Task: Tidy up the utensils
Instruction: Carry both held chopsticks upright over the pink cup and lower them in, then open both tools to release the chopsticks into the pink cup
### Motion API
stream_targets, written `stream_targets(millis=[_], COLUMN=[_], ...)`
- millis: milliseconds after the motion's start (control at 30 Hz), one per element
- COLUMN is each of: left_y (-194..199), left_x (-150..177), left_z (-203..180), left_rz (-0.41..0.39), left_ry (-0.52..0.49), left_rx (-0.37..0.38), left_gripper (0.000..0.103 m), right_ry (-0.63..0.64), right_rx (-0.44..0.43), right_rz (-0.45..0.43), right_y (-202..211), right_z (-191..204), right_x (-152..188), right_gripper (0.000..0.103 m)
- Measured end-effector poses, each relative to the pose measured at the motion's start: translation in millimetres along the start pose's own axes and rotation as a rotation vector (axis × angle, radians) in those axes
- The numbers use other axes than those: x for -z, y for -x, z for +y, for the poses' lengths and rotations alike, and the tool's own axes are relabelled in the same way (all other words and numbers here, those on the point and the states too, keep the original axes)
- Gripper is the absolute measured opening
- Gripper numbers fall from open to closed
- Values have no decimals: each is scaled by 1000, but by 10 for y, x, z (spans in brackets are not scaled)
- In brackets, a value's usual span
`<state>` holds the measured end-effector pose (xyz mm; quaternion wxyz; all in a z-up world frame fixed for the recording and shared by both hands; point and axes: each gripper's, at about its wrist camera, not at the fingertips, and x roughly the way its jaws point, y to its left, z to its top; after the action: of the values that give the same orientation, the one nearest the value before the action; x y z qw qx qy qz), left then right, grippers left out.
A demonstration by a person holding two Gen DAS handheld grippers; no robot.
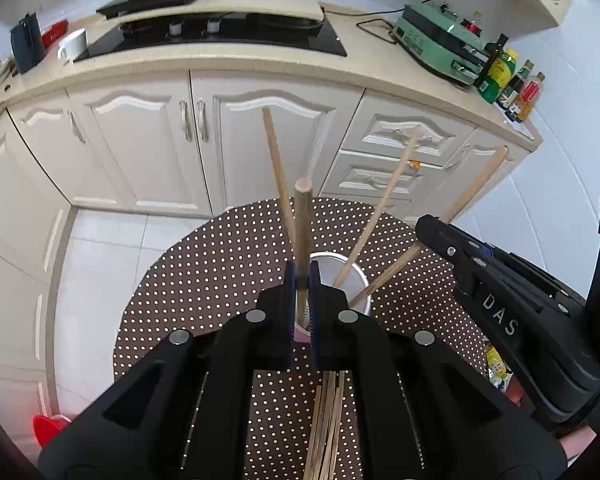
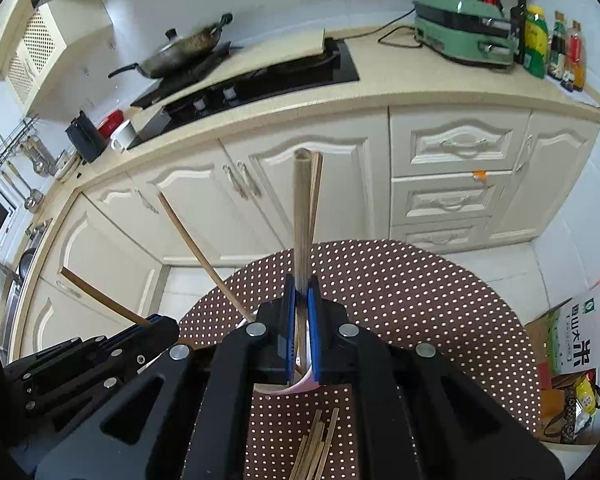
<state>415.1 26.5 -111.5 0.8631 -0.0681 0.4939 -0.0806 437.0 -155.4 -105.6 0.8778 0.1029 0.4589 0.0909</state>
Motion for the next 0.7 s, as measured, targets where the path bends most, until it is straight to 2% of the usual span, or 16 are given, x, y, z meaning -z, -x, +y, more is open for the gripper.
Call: stream_targets(millis=[267, 700], left_y=[-333, -550], left_x=[10, 47], left_z=[177, 240], left_rz=[34, 32], left_ry=[65, 69], left_rx=[15, 44], left_gripper=[6, 10], right_ry=[-34, -42], right_rx=[1, 8], right_rz=[45, 120], right_y=[-307, -521], right_z=[-93, -112], right_x=[-7, 98], right_gripper=[6, 9])
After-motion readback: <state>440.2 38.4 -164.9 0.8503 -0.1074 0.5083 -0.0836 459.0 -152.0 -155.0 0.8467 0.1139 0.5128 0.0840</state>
